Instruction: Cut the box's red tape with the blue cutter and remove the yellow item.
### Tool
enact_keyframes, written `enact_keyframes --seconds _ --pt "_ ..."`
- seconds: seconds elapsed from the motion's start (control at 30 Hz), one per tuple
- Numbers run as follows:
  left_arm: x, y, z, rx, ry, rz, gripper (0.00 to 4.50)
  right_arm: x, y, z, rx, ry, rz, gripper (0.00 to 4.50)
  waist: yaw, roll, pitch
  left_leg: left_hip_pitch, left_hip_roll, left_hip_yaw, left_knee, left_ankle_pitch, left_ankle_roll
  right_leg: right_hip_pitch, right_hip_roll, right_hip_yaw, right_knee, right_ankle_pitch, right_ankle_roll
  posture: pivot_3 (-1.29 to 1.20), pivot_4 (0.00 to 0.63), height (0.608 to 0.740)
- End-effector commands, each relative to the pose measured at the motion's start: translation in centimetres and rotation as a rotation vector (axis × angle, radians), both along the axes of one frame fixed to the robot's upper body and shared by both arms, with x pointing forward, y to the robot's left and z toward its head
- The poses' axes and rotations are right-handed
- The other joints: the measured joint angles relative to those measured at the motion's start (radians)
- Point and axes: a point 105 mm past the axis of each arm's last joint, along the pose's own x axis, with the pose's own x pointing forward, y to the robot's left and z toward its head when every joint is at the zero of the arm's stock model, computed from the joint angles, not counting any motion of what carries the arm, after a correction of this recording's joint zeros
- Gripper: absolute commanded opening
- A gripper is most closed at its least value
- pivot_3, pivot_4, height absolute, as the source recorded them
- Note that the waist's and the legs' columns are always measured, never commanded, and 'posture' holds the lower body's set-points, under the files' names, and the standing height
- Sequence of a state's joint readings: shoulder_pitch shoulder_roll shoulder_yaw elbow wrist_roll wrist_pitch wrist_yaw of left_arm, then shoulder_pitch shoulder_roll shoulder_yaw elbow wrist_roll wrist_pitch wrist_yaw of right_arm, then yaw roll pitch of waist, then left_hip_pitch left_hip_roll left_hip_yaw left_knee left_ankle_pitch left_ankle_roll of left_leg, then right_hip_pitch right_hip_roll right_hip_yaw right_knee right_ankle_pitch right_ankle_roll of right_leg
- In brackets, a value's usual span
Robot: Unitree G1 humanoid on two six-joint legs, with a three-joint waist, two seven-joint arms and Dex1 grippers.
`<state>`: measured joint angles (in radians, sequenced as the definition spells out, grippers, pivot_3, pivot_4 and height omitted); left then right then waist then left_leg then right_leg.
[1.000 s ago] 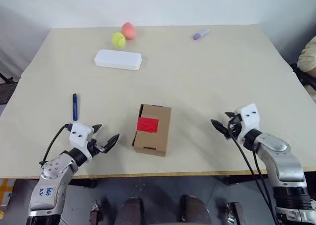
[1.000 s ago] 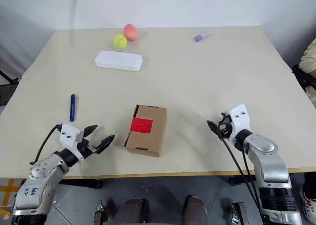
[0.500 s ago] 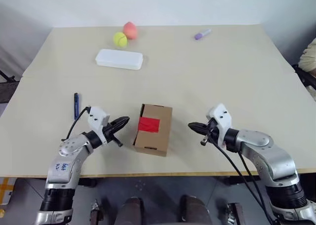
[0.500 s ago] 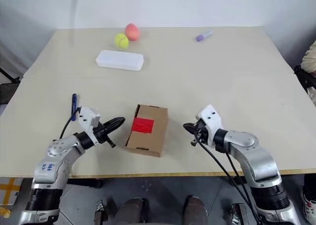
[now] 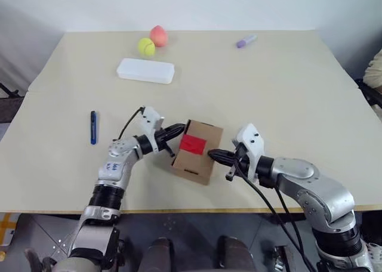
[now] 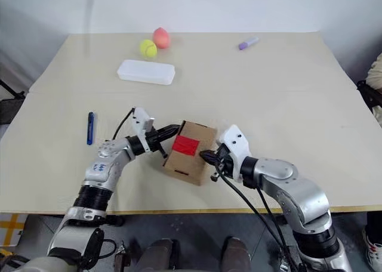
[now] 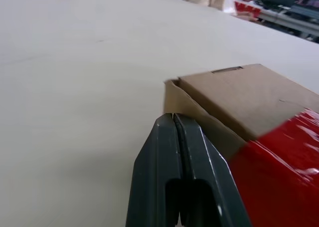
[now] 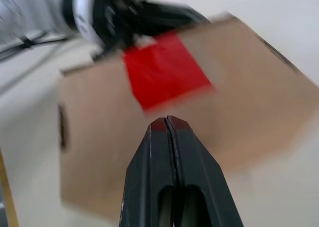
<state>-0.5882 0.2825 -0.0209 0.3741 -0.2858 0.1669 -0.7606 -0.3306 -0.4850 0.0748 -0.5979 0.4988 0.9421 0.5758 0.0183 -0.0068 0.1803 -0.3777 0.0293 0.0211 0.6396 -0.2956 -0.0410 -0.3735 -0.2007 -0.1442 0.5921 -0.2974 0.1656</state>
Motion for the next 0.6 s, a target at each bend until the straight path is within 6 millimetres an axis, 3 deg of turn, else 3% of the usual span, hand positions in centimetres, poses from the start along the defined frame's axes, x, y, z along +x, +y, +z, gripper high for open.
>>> enact_keyframes --seconds 0.03,0.1,0.27,0.43,0.6 --pt "0.4 4.2 0.7 0.032 -0.04 0.129 0.02 0.7 -2.4 3.1 -0.002 -0.111 -0.071 0.0 -0.003 0.0 0.0 -0.001 0.0 0.0 0.0 0.0 0.0 -0.001 0.0 0.0 0.0 0.0 0.0 0.0 0.15 0.74" --pt "-0.2 6.6 0.6 0.049 -0.019 0.183 0.02 1.5 -3.8 4.5 -0.005 -0.144 -0.106 0.0 -0.017 0.0 0.0 -0.001 0.0 0.001 0.001 0.0 0.0 -0.001 0.0 0.001 0.001 0.0 0.0 0.0 0.15 0.74" --pt "-4.0 9.5 -0.5 0.1 0.121 0.176 0.02 5.4 -5.6 6.3 -0.02 -0.166 -0.144 0.0 -0.025 0.0 0.0 0.001 0.001 0.002 0.001 0.0 0.0 -0.002 0.001 0.003 0.002 0.0 0.0 0.0 0.15 0.74" --pt "-9.9 8.3 -1.9 0.106 0.342 0.005 0.02 9.9 -5.3 4.9 -0.103 -0.092 -0.092 0.0 -0.025 -0.001 0.001 0.001 0.001 0.005 0.002 -0.002 0.001 -0.003 0.001 0.007 0.003 0.0 0.0 0.0 0.15 0.74" --pt "-12.8 6.3 -2.2 0.074 0.471 -0.075 0.02 13.4 -3.6 3.0 -0.199 -0.085 -0.011 0.0 -0.024 -0.001 0.001 0.001 0.002 0.005 0.005 -0.003 0.001 -0.003 0.001 0.008 0.004 0.0 0.0 0.0 0.15 0.74"
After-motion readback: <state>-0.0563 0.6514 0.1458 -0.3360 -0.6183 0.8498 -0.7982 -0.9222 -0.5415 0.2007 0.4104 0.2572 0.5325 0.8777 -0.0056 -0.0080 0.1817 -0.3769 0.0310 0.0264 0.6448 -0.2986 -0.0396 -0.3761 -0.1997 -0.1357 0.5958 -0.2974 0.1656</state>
